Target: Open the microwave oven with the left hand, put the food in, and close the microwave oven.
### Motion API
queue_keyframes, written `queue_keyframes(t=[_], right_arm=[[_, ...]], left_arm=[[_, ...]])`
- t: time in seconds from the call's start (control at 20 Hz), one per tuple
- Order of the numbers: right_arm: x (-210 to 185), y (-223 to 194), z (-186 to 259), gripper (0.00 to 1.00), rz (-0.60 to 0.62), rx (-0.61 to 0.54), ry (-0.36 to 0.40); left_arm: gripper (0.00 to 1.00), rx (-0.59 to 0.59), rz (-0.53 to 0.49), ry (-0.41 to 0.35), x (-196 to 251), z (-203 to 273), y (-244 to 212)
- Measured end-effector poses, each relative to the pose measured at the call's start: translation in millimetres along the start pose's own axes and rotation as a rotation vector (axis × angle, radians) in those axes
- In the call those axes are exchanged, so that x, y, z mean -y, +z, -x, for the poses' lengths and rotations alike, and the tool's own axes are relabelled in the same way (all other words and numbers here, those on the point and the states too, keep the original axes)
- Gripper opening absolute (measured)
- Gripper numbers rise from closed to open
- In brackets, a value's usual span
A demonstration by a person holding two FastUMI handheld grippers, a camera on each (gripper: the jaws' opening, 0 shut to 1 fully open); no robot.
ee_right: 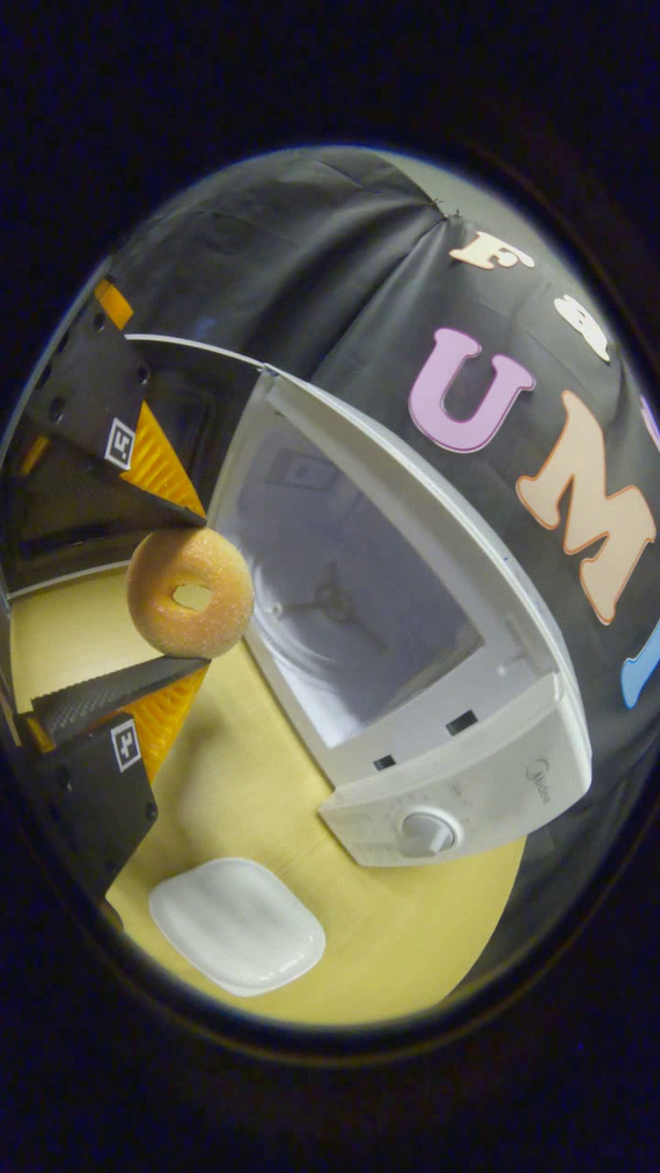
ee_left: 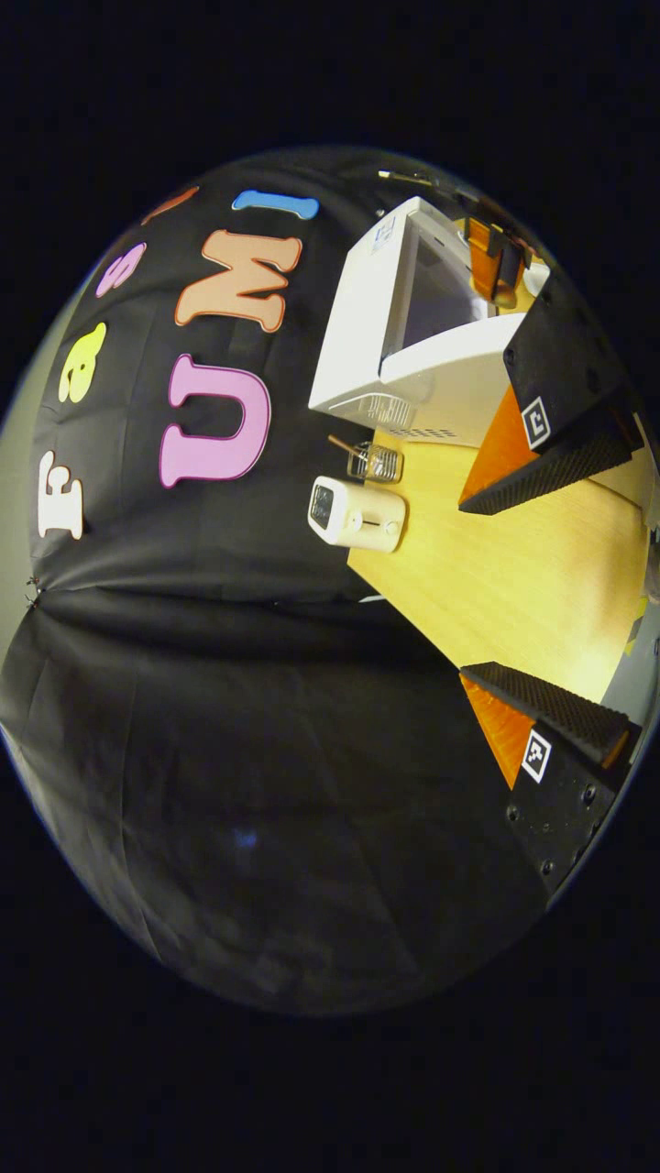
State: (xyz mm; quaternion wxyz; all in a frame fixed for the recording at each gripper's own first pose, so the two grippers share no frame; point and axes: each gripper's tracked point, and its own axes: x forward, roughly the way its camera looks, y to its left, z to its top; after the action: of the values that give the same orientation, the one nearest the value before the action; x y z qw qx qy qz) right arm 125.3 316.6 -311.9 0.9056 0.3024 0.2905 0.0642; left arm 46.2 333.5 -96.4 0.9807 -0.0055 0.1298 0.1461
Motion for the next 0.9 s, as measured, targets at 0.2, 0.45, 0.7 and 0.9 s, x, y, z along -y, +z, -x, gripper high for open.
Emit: queue_keyframes(t=[0.2, 0.45, 0.7, 0.9], right_arm=[[-5, 18, -44, 0.77, -0.025, 0.104, -0.023], [-8, 46, -77, 0.77, -0.071, 0.237, -0.059], [-9, 55, -96, 0.77, -0.087, 0.303, -0.090], [-5, 59, -108, 0.77, -0.096, 0.312, -0.107]], left_arm=[[0.95, -0.044, -0.038, -0.081, 10, -8, -8], [0.95, -0.104, -0.041, -0.158, 20, -19, -22], [0.95, -0.138, -0.083, -0.167, 12, -28, -29], [0.95, -0.148, -0.115, -0.176, 7, -27, -32]])
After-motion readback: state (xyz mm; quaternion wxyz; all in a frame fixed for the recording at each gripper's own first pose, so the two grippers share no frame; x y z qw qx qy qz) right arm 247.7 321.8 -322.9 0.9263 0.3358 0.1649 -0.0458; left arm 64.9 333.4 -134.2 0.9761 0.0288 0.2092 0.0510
